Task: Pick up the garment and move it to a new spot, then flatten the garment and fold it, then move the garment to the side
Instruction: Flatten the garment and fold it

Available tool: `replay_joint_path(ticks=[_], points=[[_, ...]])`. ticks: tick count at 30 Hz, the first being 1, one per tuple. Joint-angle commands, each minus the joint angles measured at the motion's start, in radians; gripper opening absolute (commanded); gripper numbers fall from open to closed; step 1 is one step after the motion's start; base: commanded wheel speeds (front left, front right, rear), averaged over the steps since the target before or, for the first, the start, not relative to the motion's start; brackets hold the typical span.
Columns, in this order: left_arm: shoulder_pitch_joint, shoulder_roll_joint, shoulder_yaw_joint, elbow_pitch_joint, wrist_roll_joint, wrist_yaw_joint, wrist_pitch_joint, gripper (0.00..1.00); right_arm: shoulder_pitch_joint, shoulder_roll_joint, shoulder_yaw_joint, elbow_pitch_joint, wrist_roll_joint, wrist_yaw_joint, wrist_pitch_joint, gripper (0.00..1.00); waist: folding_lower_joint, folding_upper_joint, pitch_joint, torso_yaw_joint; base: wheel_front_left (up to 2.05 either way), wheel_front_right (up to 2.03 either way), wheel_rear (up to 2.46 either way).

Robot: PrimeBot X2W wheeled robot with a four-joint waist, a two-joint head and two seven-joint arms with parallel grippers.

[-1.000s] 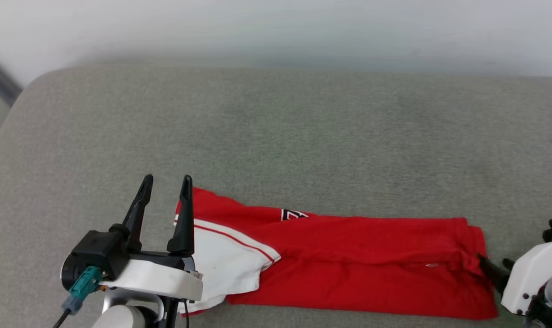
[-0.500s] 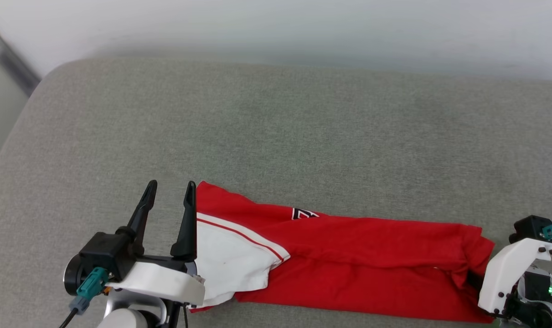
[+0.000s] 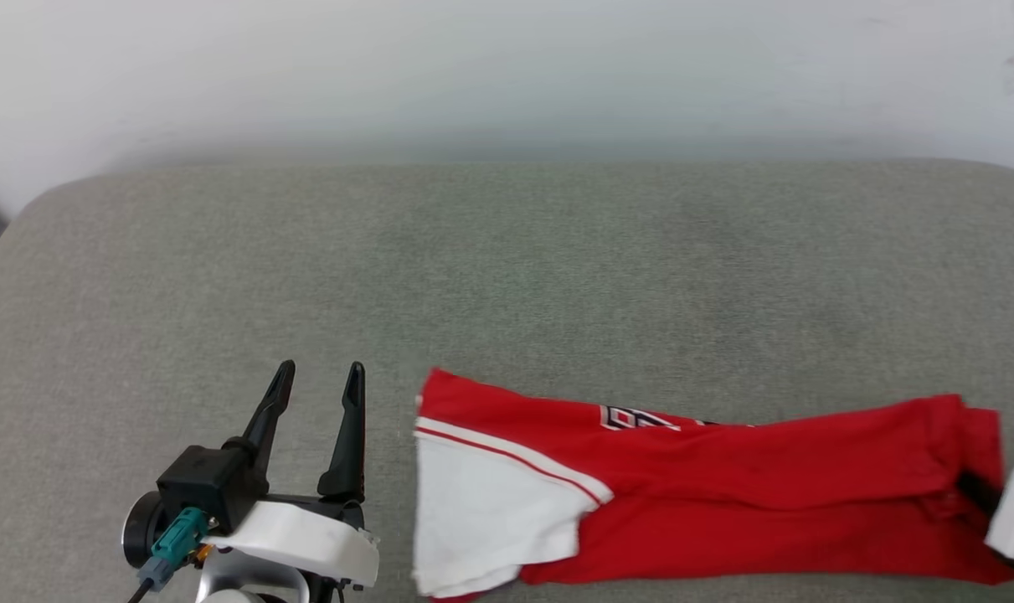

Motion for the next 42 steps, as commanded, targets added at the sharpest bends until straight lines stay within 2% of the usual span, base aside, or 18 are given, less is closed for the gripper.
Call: replay_joint_path(ticks=[1,4,8,12,15,19,24,27,28,29,35,36,37,39,42], points=[[0.014,0.002,-0.002,-0.001,0.003,0.004,0.001,1.00,0.015,0.007,-0.054,-0.018,-0.012,-0.001,0.010,0.00,0.0000,0.0000,-0.006,-0.018,0.00,0.00,0.00],[0.010,0.001,-0.006,-0.003,0.002,0.002,0.002,1.00,0.010,0.048,-0.141,-0.037,0.000,-0.001,0.040,0.00,0.0000,0.0000,-0.001,-0.031,0.00,0.00,0.00],[-0.002,0.002,-0.009,-0.002,0.000,-0.002,0.005,1.00,-0.029,0.138,-0.226,-0.039,0.111,-0.001,0.136,0.00,0.0000,0.0000,0.006,-0.038,0.00,0.00,0.00],[-0.013,0.002,-0.014,0.003,0.000,-0.004,0.009,1.00,-0.056,0.190,-0.249,-0.028,0.311,-0.001,0.245,0.00,0.0000,0.0000,0.009,-0.033,0.00,0.00,0.00],[-0.025,0.001,-0.021,0.006,0.002,-0.010,0.014,1.00,-0.068,0.199,-0.235,0.025,0.487,0.000,0.304,0.00,0.0000,0.0000,0.007,-0.019,0.00,0.00,0.00],[-0.027,-0.002,-0.029,0.010,0.002,-0.011,0.017,1.00,-0.059,0.198,-0.111,0.117,0.693,0.000,0.295,0.00,0.0000,0.0000,0.000,0.007,0.00,0.00,0.00],[-0.039,-0.004,-0.039,0.014,0.000,-0.019,0.023,1.00,-0.082,0.199,0.093,0.174,0.893,0.000,0.195,0.00,0.0000,0.0000,0.002,0.038,0.00,0.00,0.00],[-0.049,-0.008,-0.045,0.017,-0.001,-0.024,0.024,1.00,-0.093,0.198,0.223,0.183,0.946,0.000,0.126,0.00,0.0000,0.0000,0.008,0.058,0.00,0.00,0.00],[-0.049,-0.008,-0.045,0.017,-0.001,-0.024,0.024,1.00,-0.093,0.198,0.223,0.183,0.946,0.000,0.126,0.00,0.0000,0.0000,0.008,0.058,0.00,0.00,0.00],[-0.050,-0.011,-0.047,0.019,-0.002,-0.026,0.024,1.00,-0.098,0.198,0.269,0.187,0.957,0.000,0.108,0.00,0.0000,0.0000,0.009,0.064,0.00,0.00,0.00],[-0.068,-0.023,-0.057,0.032,-0.007,-0.036,0.018,1.00,-0.135,0.198,0.488,0.205,0.933,0.000,-0.038,0.00,0.0000,0.0000,0.020,0.104,0.00,0.00,0.00],[-0.068,-0.024,-0.057,0.034,-0.007,-0.036,0.017,1.00,-0.141,0.198,0.514,0.213,0.915,0.000,-0.067,0.10,0.0000,0.0000,0.022,0.109,0.00,0.00,0.00],[-0.067,-0.024,-0.059,0.035,-0.008,-0.037,0.016,1.00,-0.147,0.198,0.540,0.223,0.897,0.000,-0.090,0.27,0.0000,0.0000,0.024,0.113,0.00,0.00,0.00],[-0.067,-0.026,-0.060,0.039,-0.009,-0.035,0.015,1.00,-0.161,0.198,0.583,0.237,0.880,0.000,-0.129,1.00,0.0000,0.0000,0.029,0.121,0.00,0.00,0.00],[-0.069,-0.026,-0.059,0.044,-0.006,-0.032,0.011,1.00,-0.181,0.198,0.636,0.253,0.863,0.000,-0.166,1.00,0.0000,0.0000,0.036,0.124,0.00,0.00,0.00]])
